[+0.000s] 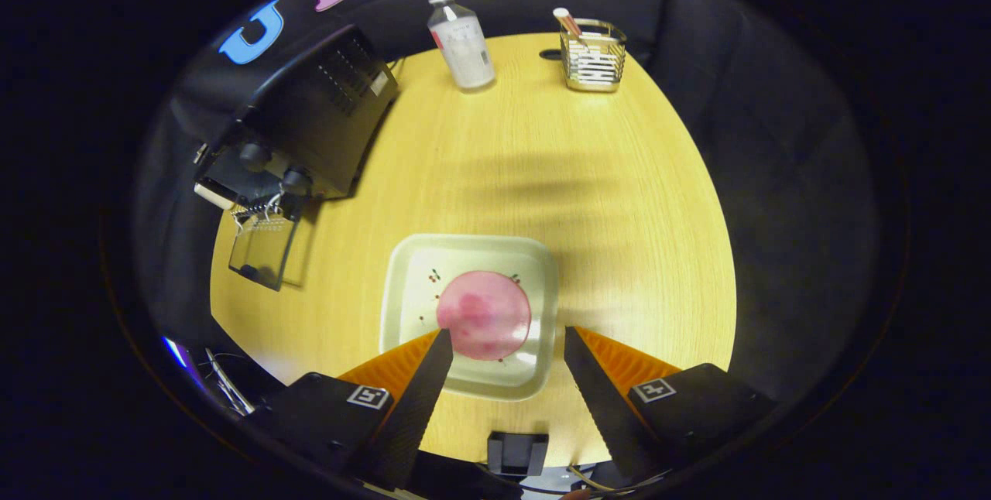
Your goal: Open the toaster oven, put the food inside, and close the toaster oven door.
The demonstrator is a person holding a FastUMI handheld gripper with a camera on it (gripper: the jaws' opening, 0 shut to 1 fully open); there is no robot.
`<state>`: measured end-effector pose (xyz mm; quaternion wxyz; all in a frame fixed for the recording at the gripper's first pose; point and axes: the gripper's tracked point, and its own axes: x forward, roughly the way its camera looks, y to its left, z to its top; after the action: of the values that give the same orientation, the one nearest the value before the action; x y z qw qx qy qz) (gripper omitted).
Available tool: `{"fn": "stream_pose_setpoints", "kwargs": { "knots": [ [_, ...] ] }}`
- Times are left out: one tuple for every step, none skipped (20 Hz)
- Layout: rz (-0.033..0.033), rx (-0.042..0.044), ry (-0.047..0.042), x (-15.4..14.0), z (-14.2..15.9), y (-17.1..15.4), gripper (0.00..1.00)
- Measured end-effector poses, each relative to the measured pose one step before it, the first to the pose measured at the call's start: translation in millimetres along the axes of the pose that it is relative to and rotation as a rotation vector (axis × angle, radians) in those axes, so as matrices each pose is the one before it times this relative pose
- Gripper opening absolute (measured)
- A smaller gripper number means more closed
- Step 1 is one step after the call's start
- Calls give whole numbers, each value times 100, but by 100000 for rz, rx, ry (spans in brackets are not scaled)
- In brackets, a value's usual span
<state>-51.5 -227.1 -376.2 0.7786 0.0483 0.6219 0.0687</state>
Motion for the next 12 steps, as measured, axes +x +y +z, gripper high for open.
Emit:
{"fn": "stream_pose_setpoints", "kwargs": {
  "knots": [
    [271,13,3111,753,-472,-432,92],
    [159,1323,3001,850,-144,-341,89],
    [248,2293,2354,595,-78,-368,86],
    [-688,2295,2329,199,131,-383,84],
    [921,2078,-659,9,681,-79,80],
    [-1980,778,1539,498,196,-446,75],
    [-3577,-339,946,-209,4,-744,63],
    [-1360,-1782,1108,-200,74,194,52],
    [527,-3146,1010,418,-301,403,42],
    [2529,-1030,2564,17,-300,752,42],
    [4046,166,3410,765,-400,575,30],
    [8604,766,2549,199,-4,1232,29]
  ]
}}
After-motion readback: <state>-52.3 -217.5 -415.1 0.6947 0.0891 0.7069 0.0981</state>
